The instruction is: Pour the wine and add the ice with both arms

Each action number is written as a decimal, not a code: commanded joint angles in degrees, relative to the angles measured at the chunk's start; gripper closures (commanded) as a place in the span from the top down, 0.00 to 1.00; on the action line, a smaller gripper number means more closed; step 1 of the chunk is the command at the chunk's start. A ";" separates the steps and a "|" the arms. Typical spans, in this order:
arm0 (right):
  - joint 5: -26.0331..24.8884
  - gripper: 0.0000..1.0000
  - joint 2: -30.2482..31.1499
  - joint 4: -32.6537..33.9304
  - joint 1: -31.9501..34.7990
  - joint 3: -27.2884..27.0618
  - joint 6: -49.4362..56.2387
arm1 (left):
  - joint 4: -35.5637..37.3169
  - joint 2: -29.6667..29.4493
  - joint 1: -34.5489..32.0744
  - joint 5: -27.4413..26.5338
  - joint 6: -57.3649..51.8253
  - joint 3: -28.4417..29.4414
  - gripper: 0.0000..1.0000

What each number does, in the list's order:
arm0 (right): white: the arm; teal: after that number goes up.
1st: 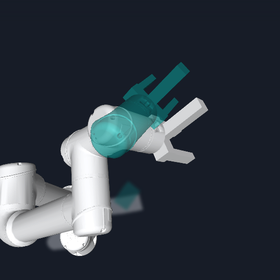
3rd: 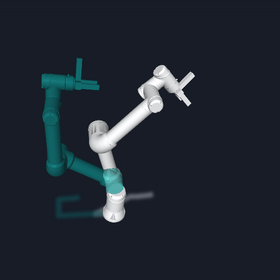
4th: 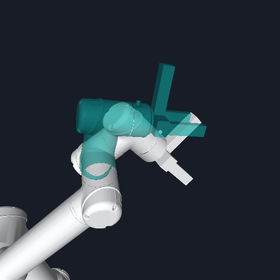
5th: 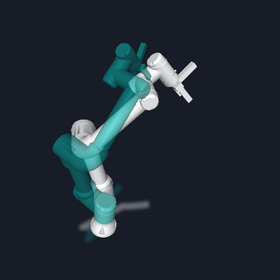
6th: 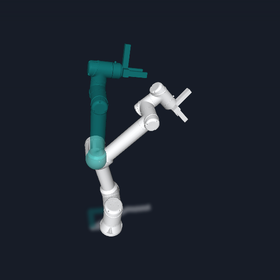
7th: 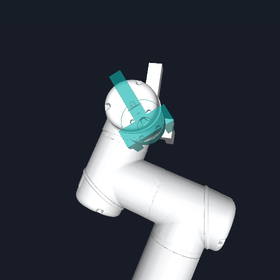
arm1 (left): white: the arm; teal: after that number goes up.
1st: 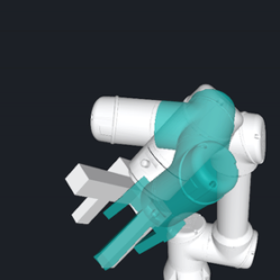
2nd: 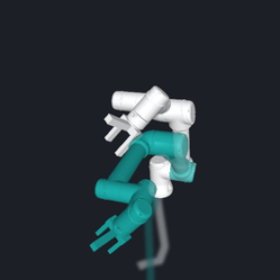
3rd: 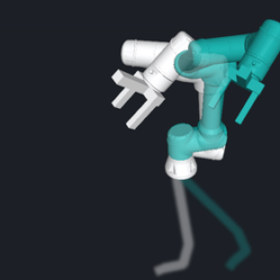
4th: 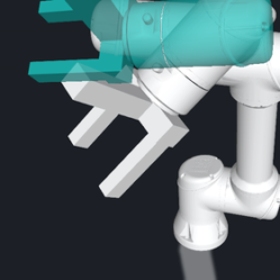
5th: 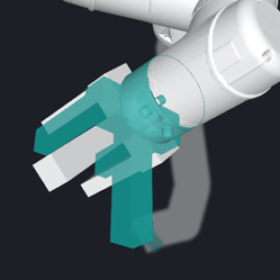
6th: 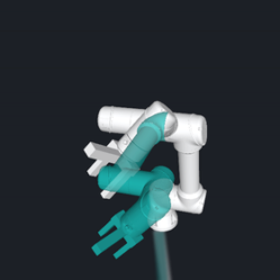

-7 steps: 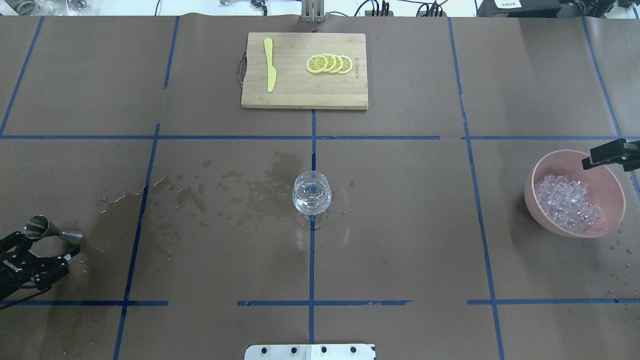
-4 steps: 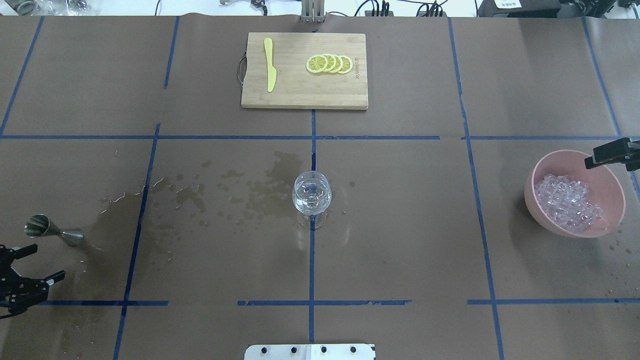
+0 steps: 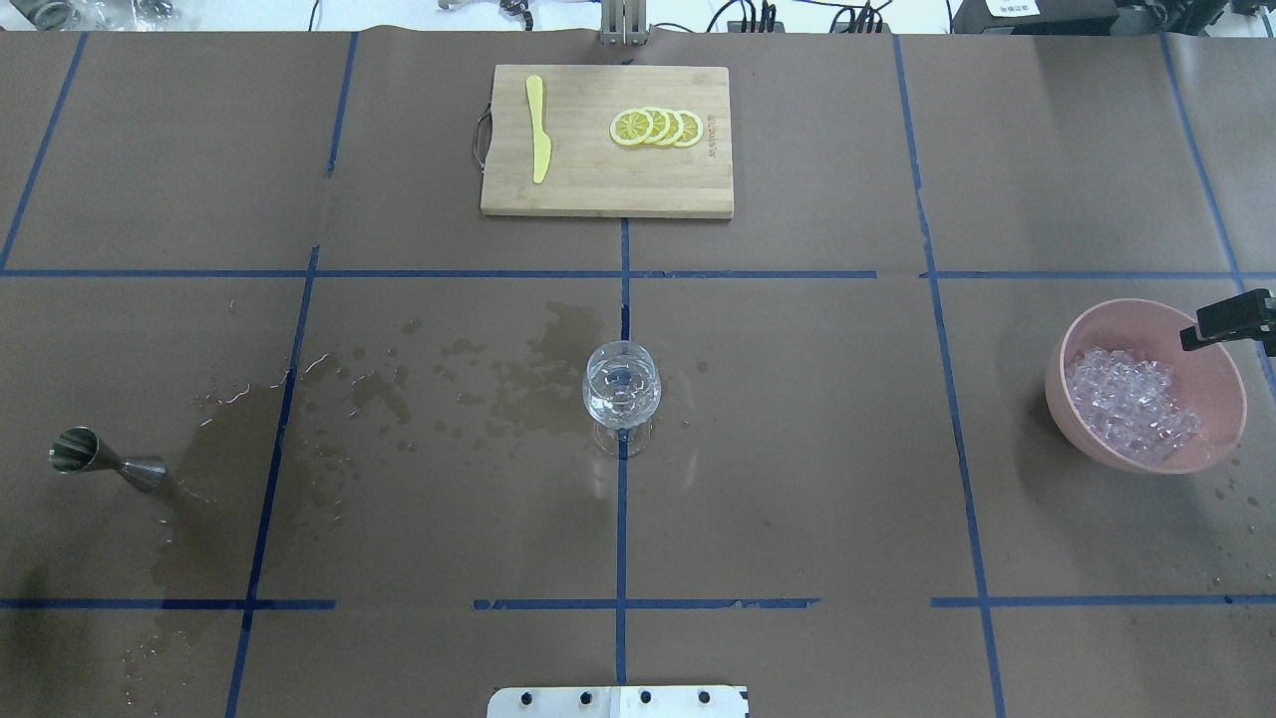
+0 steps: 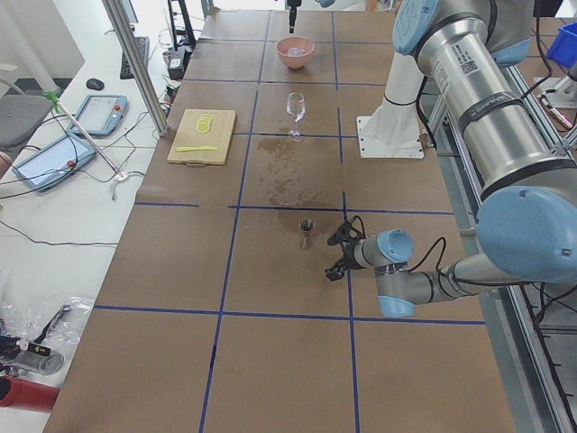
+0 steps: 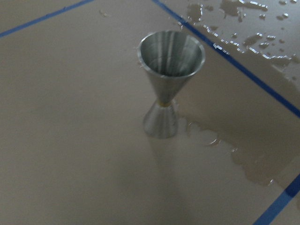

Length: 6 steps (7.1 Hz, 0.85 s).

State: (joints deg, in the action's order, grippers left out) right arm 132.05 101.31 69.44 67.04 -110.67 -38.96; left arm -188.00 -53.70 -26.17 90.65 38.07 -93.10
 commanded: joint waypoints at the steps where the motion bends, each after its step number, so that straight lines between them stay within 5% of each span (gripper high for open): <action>1: 0.05 1.00 0.73 -0.01 -2.07 0.10 -0.24 | 2.97 -4.89 -22.17 11.17 -7.48 4.85 0.99; 3: -0.74 1.00 -0.32 -0.09 -5.41 0.19 -3.21 | 18.66 -15.16 -38.54 31.18 -8.18 4.86 0.99; 6: -3.29 1.00 -2.51 -0.01 -8.93 3.44 -7.86 | 19.60 -16.61 -39.22 32.22 -7.75 4.77 0.99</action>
State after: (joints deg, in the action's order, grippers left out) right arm 129.41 99.71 69.46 59.71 -108.47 -43.97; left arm -168.83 -69.57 -64.89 122.28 30.04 -88.24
